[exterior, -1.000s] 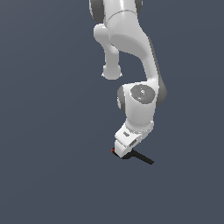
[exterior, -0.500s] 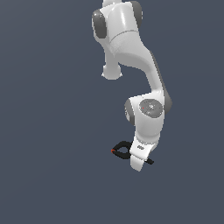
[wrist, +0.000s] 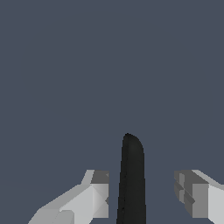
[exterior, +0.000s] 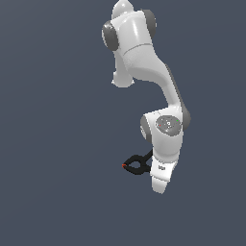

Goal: Pick up the object and move it to a goal position.

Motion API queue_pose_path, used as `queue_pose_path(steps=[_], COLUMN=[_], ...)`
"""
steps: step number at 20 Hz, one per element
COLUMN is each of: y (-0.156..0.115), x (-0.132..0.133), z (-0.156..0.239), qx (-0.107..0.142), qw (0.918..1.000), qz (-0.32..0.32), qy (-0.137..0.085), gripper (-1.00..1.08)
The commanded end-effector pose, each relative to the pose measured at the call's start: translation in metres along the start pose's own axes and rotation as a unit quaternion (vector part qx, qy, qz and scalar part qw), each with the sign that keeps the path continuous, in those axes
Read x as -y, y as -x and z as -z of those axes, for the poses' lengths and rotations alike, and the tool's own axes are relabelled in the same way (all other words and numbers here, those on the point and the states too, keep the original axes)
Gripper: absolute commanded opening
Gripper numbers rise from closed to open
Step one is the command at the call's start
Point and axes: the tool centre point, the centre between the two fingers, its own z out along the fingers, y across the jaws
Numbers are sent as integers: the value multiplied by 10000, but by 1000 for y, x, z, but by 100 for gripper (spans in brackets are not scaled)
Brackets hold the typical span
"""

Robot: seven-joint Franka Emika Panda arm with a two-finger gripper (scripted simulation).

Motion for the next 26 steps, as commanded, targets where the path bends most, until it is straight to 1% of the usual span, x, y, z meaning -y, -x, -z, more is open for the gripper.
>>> queue_pose_path(steps=[1, 7, 14, 18, 19, 26], y=[-2, -2, -2, -2, -2, -2], x=[0, 0, 1, 1, 1, 1], z=[-2, -5, -25, -29, -29, -29], qx=[-26, -22, -26, -26, -26, -26], qw=[10000, 10000, 10000, 10000, 10000, 10000], qz=[74, 68, 83, 87, 87, 87], qy=[3, 0, 4, 5, 5, 5], gripper=[28, 28, 28, 28, -100, -100])
